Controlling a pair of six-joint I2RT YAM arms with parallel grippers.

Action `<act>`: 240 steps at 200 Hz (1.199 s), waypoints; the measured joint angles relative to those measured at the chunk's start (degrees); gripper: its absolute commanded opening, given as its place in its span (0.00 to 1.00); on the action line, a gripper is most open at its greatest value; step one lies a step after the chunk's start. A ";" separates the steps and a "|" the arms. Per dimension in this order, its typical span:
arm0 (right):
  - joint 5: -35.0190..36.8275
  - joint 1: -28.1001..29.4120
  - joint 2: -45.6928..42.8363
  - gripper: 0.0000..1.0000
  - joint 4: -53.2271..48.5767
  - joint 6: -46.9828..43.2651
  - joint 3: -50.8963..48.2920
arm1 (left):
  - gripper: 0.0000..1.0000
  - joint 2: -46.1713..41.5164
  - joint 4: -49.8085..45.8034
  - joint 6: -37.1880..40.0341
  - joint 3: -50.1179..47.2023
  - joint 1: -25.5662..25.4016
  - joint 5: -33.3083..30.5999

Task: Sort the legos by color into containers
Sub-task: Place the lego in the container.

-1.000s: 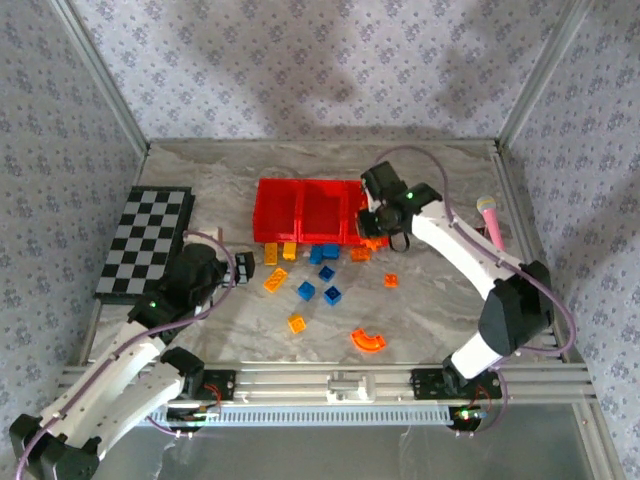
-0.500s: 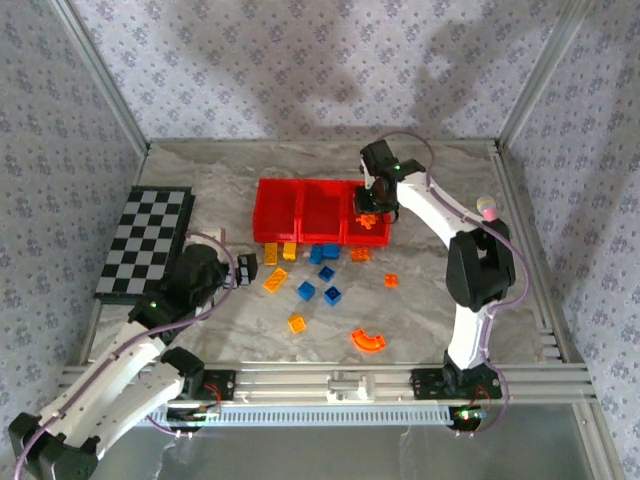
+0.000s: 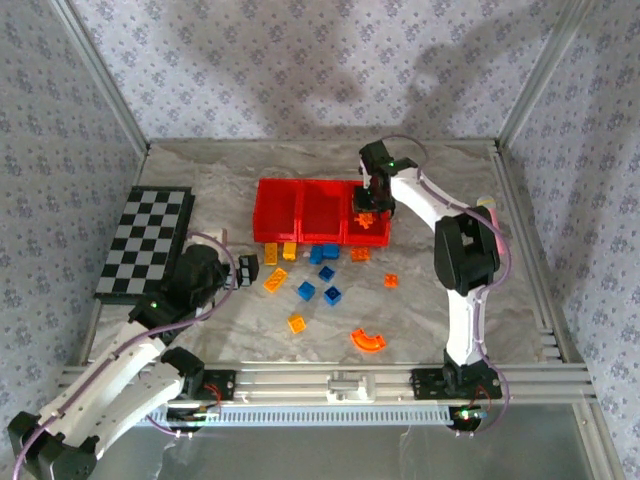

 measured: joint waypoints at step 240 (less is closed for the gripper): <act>7.82 2.43 -31.17 0.75 -5.53 9.18 -21.92 | 1.00 0.07 1.44 0.22 0.85 -0.44 1.29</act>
